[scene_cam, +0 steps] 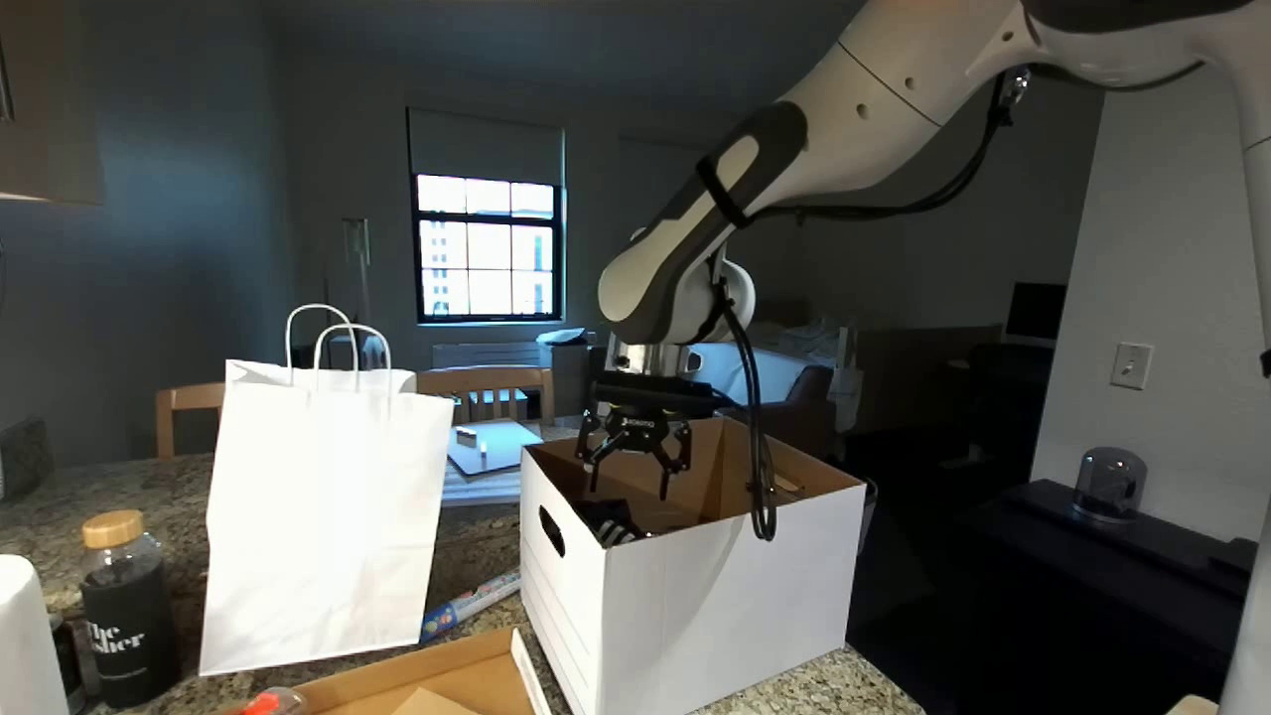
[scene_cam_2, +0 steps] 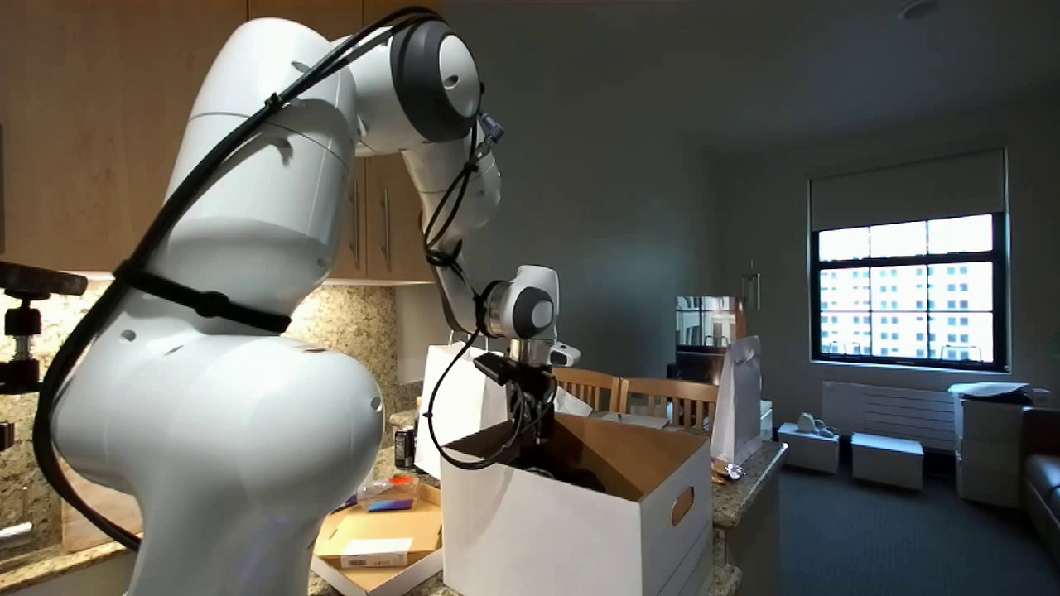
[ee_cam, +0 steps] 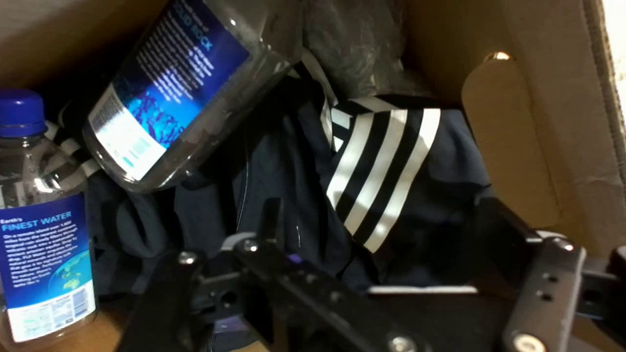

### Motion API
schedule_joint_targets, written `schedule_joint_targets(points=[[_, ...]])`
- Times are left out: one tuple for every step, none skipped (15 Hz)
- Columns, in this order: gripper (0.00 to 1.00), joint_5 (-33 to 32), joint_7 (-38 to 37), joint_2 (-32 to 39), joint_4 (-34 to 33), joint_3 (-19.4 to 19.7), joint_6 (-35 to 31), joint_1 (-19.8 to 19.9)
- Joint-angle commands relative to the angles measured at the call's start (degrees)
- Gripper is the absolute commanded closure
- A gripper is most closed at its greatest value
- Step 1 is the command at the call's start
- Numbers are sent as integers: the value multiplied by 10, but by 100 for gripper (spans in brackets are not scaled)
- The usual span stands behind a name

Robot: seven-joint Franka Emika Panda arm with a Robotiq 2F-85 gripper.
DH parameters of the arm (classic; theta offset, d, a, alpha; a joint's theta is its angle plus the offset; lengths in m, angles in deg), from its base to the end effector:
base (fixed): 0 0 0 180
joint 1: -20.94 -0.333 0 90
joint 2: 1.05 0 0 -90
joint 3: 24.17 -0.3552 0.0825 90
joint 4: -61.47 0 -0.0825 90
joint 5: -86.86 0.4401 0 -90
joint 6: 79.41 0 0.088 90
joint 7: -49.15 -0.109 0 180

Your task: Pick up two bottles from the box and put them on the box cover

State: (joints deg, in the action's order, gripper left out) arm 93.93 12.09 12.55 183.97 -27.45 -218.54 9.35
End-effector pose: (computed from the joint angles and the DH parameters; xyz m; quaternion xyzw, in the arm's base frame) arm 0.6011 0.1597 0.2950 -0.9698 0.2376 -0.0025 0.0549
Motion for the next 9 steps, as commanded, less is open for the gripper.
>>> schedule_joint_targets(points=[[0, 25, 27, -8, 11, -12, 0, 11], [0, 24, 26, -7, 10, -13, 0, 10], [0, 23, 26, -6, 9, -13, 2, 9], [0, 23, 25, -6, 8, -13, 3, 9], [0, 24, 26, -5, 7, -14, 4, 9], [0, 24, 26, -4, 7, -14, 4, 10], [0, 24, 26, -4, 7, -15, 4, 9], [0, 25, 27, -3, 7, -15, 4, 9], [0, 24, 25, -2, 6, -15, 5, 9]])
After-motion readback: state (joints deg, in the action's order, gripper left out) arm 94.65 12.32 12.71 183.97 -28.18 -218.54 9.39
